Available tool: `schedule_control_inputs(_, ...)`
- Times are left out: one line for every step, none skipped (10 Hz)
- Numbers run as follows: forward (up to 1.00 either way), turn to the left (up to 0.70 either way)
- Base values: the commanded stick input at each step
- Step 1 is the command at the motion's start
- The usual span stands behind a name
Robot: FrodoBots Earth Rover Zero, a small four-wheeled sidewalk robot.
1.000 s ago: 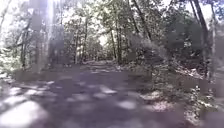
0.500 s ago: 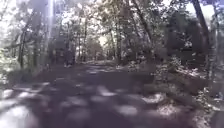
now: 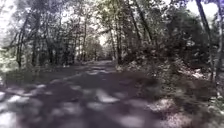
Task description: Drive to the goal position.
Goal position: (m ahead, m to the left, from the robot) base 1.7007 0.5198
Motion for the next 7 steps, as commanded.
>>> schedule_control_inputs(0.45,0.13)
schedule_control_inputs(0.45,0.06)
schedule_control_inputs(0.45,0.0)
schedule_control_inputs(0.45,0.0)
schedule_control_inputs(0.45,0.0)
schedule_control_inputs(0.45,0.0)
schedule_control_inputs(0.45,0.11)
